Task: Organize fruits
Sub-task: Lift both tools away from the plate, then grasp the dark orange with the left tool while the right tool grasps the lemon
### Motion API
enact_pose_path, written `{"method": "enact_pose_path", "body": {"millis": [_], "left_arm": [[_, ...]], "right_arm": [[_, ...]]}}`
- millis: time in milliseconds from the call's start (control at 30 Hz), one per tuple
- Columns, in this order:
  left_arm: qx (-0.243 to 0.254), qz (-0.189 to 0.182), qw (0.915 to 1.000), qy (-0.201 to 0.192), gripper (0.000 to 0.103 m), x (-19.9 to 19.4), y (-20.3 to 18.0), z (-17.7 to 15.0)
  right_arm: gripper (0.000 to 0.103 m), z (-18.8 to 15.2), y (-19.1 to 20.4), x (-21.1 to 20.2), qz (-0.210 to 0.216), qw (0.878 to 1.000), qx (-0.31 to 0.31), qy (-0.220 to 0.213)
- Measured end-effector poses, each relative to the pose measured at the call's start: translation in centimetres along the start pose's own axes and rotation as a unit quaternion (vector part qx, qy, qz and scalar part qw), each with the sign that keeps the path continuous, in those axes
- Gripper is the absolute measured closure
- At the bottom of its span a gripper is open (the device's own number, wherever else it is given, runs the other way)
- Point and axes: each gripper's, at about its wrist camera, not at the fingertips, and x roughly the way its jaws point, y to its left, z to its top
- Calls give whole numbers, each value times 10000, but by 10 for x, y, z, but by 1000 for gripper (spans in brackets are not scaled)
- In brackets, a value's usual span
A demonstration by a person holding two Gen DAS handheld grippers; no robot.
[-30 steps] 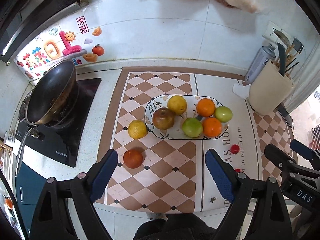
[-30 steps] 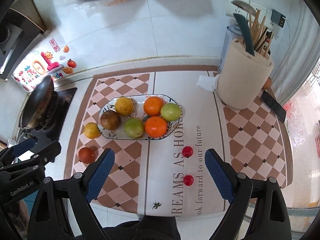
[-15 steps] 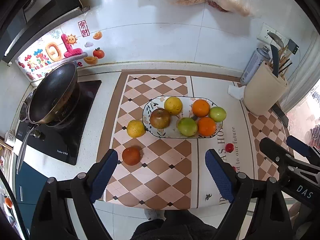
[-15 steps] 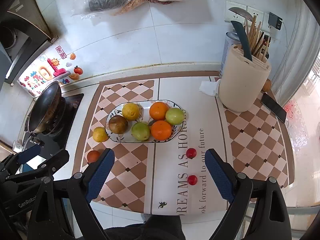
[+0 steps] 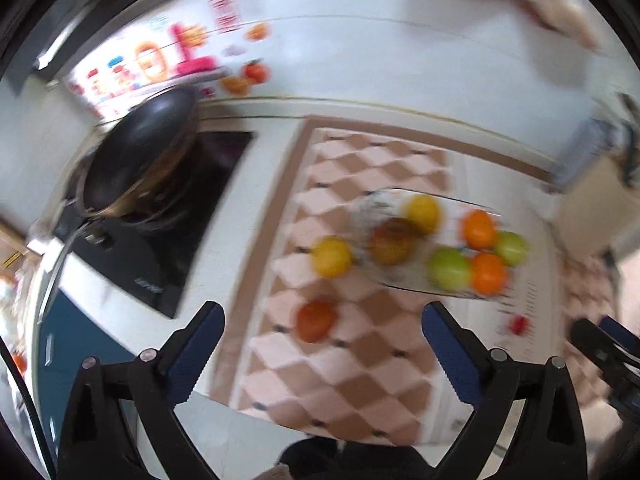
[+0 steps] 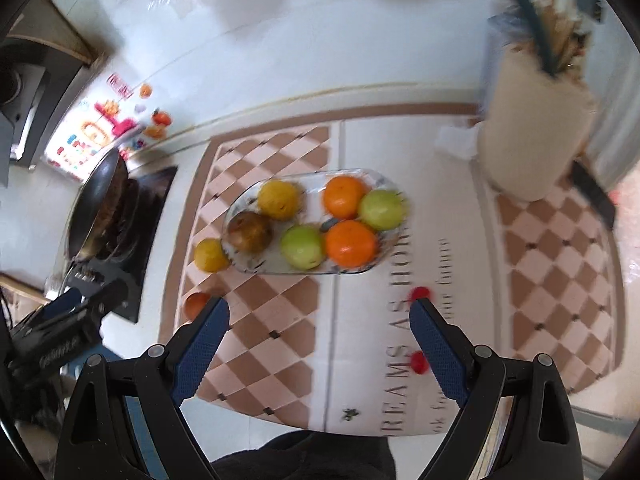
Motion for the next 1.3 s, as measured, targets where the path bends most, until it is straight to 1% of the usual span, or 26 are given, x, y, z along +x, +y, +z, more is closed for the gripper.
{"method": "enact_pose_path", "body": {"millis": [33,67,100,133,167,233,333,400,500,533,567,600,633,667,700,767,867,967,1033,1133,1167,1300], "left_arm": [[-58,138,9999,62,2,10,7,-1],[-112,251,9994,215,2,26,15,-3],[-142,282,9989,342,2,38,20,-6],[-177,298,9979,550,2,54,25,-9],[-225,262,9958,853,2,72,29,-13],[-351,127,9917,1232,2,96,32,-19],[-461,-45,9853,1641,2,132,27,-27],[-455,-158,9822,1816,2,152,20,-29],[-290,-144,9800,1965,2,175,8,-30],[-261,-185,9799,1969,6,179,5,-30],[-253,-186,9804,1944,23,182,4,-31],[-276,-308,9806,1914,36,183,3,-31],[-343,-410,9806,1887,43,183,4,-31],[-375,-384,9811,1861,47,181,5,-31],[-387,-270,9827,1793,47,179,8,-32],[-522,-227,9836,1709,47,176,17,-35],[-972,-173,9797,1747,47,174,43,-44],[-1463,-169,9730,1780,47,171,69,-54],[-1663,-190,9697,1779,47,171,80,-59],[-1869,-206,9665,1748,47,168,91,-63],[-1914,-223,9657,1739,47,168,95,-64],[-2036,-279,9634,1724,49,169,99,-62]], "right_arm": [[10,1,3,11,110,9999,-19,124],[15,3,6,24,244,9993,-61,282],[21,4,10,36,369,9985,-100,403],[28,6,15,48,448,9975,-152,516],[29,7,21,59,489,9966,-225,619],[30,9,32,79,518,9950,-408,746],[31,15,44,105,476,9926,-610,938],[31,18,47,116,423,9917,-678,1009],[31,26,48,131,419,9902,-692,1140],[31,29,49,134,432,9897,-687,1183],[30,32,50,139,478,9886,-684,1252],[30,36,51,144,573,9874,-660,1320],[30,39,53,148,673,9862,-632,1373],[30,43,55,152,751,9844,-651,1449],[30,48,61,158,834,9816,-727,1557],[30,57,74,166,937,9771,-921,1677],[30,71,106,181,910,9668,-1543,1822],[30,81,144,201,716,9508,-2275,1978],[30,82,170,219,527,9350,-2771,2150],[30,76,198,246,181,9118,-3356,2358],[30,70,207,258,29,9012,-3580,2441],[30,49,220,286,-352,8725,-4104,2627]]}}
